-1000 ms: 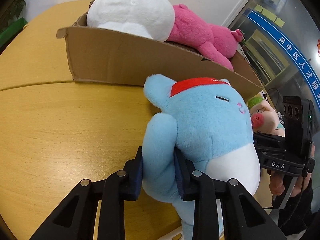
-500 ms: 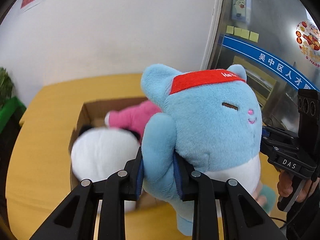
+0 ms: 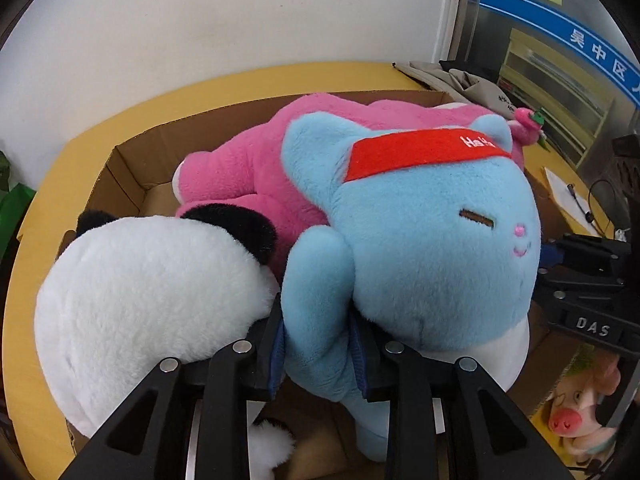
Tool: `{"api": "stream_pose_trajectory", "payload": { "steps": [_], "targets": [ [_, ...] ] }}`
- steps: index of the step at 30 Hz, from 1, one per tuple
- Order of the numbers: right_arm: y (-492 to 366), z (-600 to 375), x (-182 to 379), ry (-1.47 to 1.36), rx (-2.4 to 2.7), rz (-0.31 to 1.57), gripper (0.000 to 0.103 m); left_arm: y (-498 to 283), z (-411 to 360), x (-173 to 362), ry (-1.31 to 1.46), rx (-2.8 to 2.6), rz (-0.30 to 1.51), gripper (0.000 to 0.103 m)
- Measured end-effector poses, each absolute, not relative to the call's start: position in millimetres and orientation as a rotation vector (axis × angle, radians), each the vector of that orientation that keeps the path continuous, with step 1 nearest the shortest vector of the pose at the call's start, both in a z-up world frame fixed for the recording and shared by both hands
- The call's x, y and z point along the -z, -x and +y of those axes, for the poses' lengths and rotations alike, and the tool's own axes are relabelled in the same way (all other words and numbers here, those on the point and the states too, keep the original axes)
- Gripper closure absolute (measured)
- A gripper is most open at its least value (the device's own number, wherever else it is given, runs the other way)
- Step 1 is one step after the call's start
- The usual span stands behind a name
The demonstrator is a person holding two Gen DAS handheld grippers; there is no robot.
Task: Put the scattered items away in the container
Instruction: 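Lift the blue cat with both grippers into the box and release it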
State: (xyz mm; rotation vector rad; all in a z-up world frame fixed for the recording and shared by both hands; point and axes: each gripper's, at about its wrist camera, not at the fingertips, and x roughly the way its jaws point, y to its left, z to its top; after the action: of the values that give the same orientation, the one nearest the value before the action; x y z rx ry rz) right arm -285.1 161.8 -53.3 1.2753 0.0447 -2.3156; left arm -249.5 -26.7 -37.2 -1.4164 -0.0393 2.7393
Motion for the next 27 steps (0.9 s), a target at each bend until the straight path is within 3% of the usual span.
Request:
{"api": "stream_pose_trajectory", "payload": {
  "steps": [4,6,8,13,18,20,22,27],
  "targets": [
    [276,173,25,-1.157,2.385,0.074,0.059,233,-41,13,1.339,-2.744,-0.167,0.064],
    [276,182,5,-1.095,2.391,-0.002,0.057,215,-51,-7,1.224,-2.788,-0.237,0.033],
    [276,178,-5,-1.053,2.37,-0.066,0.057,197,-59,-23,1.129,-2.849,-0.271,0.022],
    [293,129,29,-1.144,2.339,-0.027,0.061,168,-67,-42,1.086,-2.86,-0.301,0.022],
    [280,135,21,-1.157,2.401,-0.069,0.06,145,-59,-44,1.075,-2.873,-0.246,0.022],
    [264,147,9,-1.133,2.444,-0.052,0.05,133,-53,-45,1.056,-2.872,-0.235,0.022],
    [246,157,-3,-1.092,2.48,-0.035,0.021,120,-47,-45,1.043,-2.884,-0.232,0.021],
    [173,183,-22,-1.001,2.514,-0.04,0.021,92,-34,-40,1.013,-2.907,-0.279,0.01]
  ]
}}
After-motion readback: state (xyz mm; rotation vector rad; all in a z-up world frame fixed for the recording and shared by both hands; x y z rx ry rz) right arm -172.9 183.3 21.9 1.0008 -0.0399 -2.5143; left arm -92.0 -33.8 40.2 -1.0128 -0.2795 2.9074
